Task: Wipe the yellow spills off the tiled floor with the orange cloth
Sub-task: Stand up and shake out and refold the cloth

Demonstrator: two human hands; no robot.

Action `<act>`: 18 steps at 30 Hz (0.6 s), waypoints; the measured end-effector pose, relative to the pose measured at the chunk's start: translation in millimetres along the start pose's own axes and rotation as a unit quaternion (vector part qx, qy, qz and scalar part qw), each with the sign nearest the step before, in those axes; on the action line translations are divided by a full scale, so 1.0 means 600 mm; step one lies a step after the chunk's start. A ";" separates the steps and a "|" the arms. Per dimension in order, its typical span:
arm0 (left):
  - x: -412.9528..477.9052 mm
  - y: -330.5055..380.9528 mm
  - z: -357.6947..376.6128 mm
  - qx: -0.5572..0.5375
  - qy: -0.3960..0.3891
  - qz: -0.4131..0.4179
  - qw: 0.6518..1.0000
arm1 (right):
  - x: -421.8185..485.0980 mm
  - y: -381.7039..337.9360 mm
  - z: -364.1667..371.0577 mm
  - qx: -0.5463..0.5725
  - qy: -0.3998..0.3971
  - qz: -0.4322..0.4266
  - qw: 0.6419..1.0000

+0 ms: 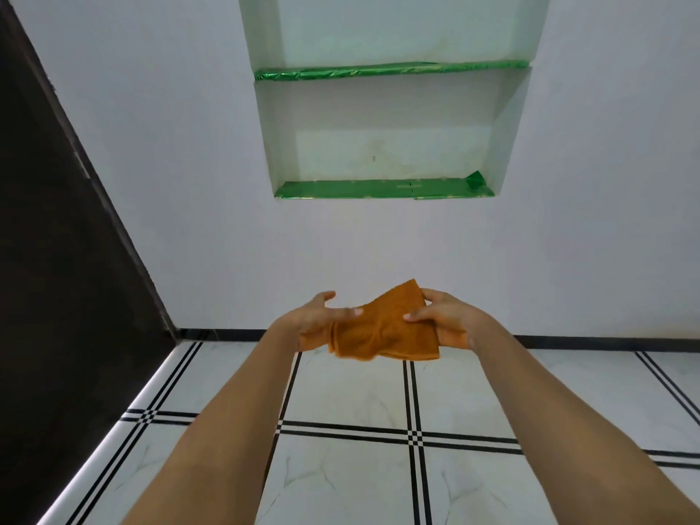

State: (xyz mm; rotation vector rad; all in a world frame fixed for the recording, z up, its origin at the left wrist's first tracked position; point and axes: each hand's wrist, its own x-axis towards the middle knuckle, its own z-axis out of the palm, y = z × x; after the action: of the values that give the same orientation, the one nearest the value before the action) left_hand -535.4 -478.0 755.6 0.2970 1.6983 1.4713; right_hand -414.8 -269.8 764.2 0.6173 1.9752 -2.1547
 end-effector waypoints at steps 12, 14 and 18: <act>0.001 0.051 -0.003 0.417 0.091 0.139 0.894 | -0.003 -0.041 0.012 0.036 0.083 -0.015 0.996; -0.002 0.053 0.003 0.386 0.100 0.161 0.903 | -0.006 -0.036 0.011 -0.039 0.086 -0.011 0.995; -0.017 0.063 0.024 0.315 0.052 0.169 0.932 | -0.020 -0.032 0.019 -0.324 0.066 0.014 0.944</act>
State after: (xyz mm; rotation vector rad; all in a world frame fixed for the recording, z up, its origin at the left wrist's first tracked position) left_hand -531.4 -464.2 794.5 0.9071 2.2646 1.1386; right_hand -413.3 -280.4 787.4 0.6648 2.5260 -1.3268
